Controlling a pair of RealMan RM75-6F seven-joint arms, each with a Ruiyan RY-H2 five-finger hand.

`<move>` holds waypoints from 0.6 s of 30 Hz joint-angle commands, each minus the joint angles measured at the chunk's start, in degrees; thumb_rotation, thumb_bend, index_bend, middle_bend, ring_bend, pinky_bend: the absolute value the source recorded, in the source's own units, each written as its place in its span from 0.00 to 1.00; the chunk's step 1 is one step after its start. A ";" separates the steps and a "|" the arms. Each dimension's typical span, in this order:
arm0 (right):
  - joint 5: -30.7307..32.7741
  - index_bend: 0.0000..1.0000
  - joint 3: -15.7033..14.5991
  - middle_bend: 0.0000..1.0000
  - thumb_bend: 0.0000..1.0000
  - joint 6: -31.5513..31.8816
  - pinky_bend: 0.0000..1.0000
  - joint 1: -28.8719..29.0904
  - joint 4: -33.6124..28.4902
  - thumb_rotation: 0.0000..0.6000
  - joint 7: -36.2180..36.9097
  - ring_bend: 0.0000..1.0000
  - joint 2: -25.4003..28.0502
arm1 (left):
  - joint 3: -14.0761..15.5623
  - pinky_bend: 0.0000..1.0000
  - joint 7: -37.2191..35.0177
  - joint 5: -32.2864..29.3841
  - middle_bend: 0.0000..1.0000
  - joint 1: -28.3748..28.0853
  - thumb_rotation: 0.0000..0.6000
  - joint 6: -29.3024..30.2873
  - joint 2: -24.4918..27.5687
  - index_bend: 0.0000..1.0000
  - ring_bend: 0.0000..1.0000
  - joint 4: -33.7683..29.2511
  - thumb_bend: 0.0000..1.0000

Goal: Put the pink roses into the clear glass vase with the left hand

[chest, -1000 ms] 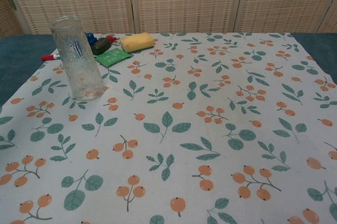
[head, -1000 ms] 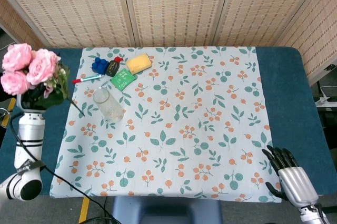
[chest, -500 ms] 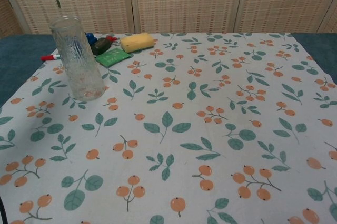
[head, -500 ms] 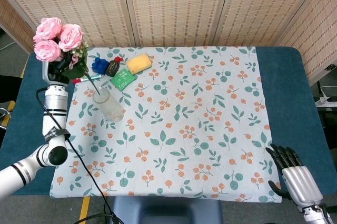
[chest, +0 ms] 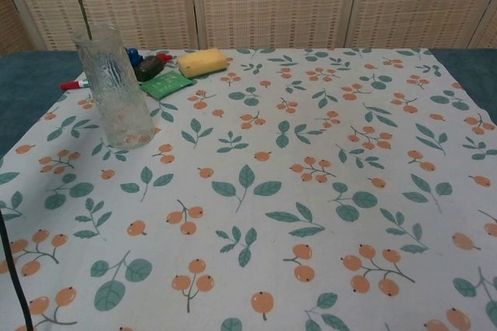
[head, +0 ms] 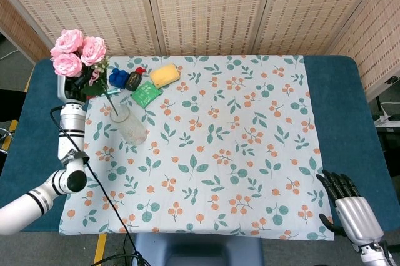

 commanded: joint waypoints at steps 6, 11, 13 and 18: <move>0.06 0.00 -0.03 0.00 0.21 -0.31 0.00 0.08 -0.05 1.00 -0.30 0.00 -0.35 | 6.63 0.10 -1.65 8.73 0.48 1.61 1.00 3.05 -5.49 0.34 0.20 2.84 0.39; -0.18 0.00 -0.09 0.00 0.21 -0.17 0.00 0.05 0.04 1.00 -0.08 0.00 -0.25 | 8.30 0.06 -2.29 10.67 0.31 2.29 1.00 3.17 -6.42 0.16 0.09 3.32 0.35; -0.19 0.00 -0.10 0.00 0.21 -0.19 0.00 0.07 0.07 1.00 0.04 0.00 -0.21 | 9.16 0.05 -2.15 11.86 0.24 2.60 1.00 3.23 -6.19 0.10 0.04 3.11 0.35; -0.47 0.00 -0.25 0.00 0.21 -0.30 0.00 0.12 0.09 1.00 0.07 0.00 -0.22 | 11.36 0.03 -0.84 14.78 0.14 4.41 1.00 5.72 -5.54 0.02 0.00 1.76 0.35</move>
